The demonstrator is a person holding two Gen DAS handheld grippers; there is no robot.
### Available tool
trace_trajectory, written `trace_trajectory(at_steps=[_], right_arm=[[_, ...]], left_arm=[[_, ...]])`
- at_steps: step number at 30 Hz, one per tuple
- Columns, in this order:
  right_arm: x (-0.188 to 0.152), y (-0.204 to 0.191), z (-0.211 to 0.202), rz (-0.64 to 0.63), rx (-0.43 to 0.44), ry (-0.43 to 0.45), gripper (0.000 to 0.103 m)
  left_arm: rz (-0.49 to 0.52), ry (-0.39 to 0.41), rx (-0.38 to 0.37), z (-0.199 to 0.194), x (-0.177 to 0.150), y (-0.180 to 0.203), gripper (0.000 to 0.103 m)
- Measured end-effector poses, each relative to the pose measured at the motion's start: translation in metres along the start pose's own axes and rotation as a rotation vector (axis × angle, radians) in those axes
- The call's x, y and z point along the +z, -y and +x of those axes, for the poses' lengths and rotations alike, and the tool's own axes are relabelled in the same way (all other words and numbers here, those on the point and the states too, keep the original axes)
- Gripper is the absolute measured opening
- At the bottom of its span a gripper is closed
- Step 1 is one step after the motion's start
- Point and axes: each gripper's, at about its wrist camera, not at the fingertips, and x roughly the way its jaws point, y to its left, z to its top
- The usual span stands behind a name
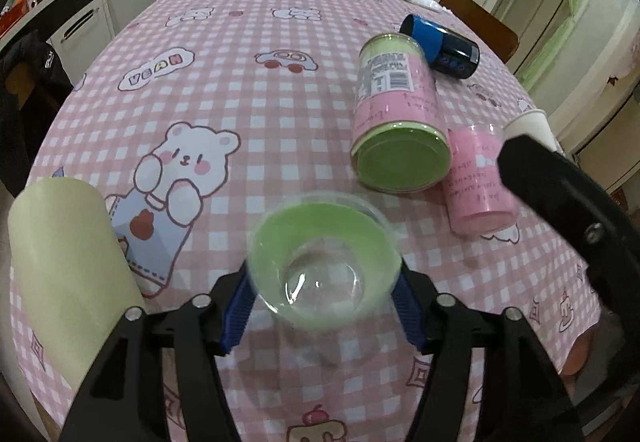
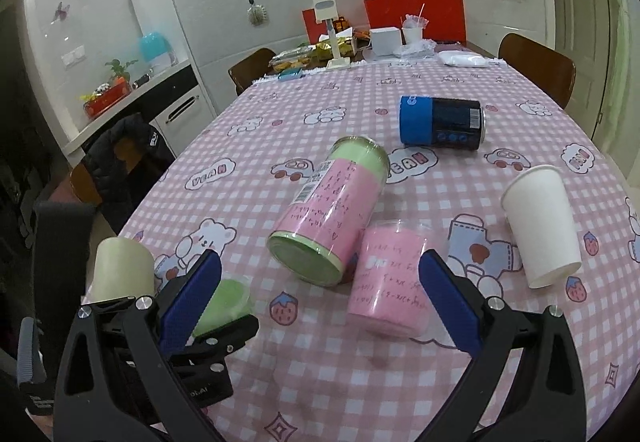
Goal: Flip cup upside down
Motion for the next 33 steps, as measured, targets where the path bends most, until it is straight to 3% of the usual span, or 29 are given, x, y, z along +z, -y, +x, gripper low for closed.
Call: trace_trajectory(at_steps=[18, 27, 33], right_arm=[[0.0, -0.009, -0.009, -0.005, 0.003, 0.021, 0.095], [-0.002, -0.016, -0.012, -0.016, 0.01, 0.025, 0.095], [-0.004, -0.024, -0.009, -0.033, 0.008, 0.018, 0.095]], left_arm=[[0.008, 0.114, -0.007, -0.044, -0.004, -0.012, 0.066], [0.004, 0.218, 0.109, -0.073, -0.011, -0.031, 0.066], [-0.02, 0.256, 0.145, -0.087, -0.017, -0.05, 0.066]])
